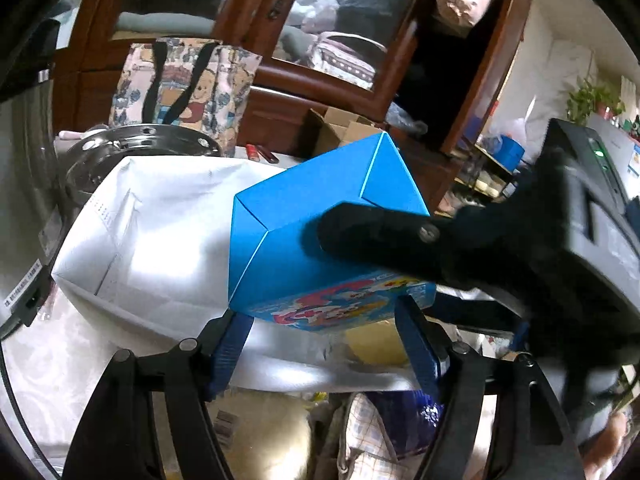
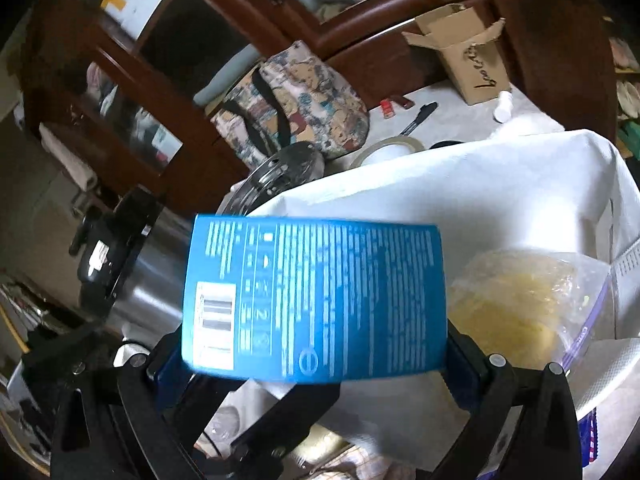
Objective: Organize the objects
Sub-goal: 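Carry the blue box over the bin and release it inside, then move the right tool down to the plaid bear-face pouch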
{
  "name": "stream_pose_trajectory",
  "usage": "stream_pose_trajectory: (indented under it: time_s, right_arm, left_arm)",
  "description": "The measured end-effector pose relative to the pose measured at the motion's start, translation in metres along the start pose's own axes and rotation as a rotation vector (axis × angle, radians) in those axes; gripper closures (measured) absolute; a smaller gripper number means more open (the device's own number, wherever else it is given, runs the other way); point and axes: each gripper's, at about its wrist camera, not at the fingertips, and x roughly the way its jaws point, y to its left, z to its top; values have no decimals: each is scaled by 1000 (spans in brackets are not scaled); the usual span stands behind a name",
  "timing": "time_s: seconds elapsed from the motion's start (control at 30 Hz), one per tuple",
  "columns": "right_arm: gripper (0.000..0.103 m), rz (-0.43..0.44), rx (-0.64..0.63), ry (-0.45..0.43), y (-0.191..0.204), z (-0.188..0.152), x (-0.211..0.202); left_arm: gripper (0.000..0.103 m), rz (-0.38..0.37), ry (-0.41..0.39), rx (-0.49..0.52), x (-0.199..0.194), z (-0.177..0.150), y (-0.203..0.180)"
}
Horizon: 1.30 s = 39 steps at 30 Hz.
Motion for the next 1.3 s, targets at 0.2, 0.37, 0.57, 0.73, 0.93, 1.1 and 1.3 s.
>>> stream_pose_trajectory:
  time_s: [0.2,0.37,0.57,0.73,0.93,1.1,1.3]
  right_arm:
    - [10,28,-13,81,4,-10,2]
    - [10,14,-17,51,1,-10,-10]
    - [10,-40,-15,-3,-3,-7,-26]
    - [11,-69,-36,-51,0,-9,-44]
    - [11,-54,-51,-89,-5,-30,-62]
    - [12,13,-30,-64,-18,-58,-65]
    - [12,104,-38,-28,-23,-85,-68]
  left_arm:
    - [44,148,-48,-91,7,8,18]
    - [44,76,-26,-74,1,6,16]
    - [44,45,-1,-9,-9,-2,7]
    - [44,53,31,57,-24,-4,-2]
    - [44,-4,37,36,-53,-19,12]
    - [44,18,26,46,-65,-47,18]
    - [44,-67,36,8,-78,-69,30]
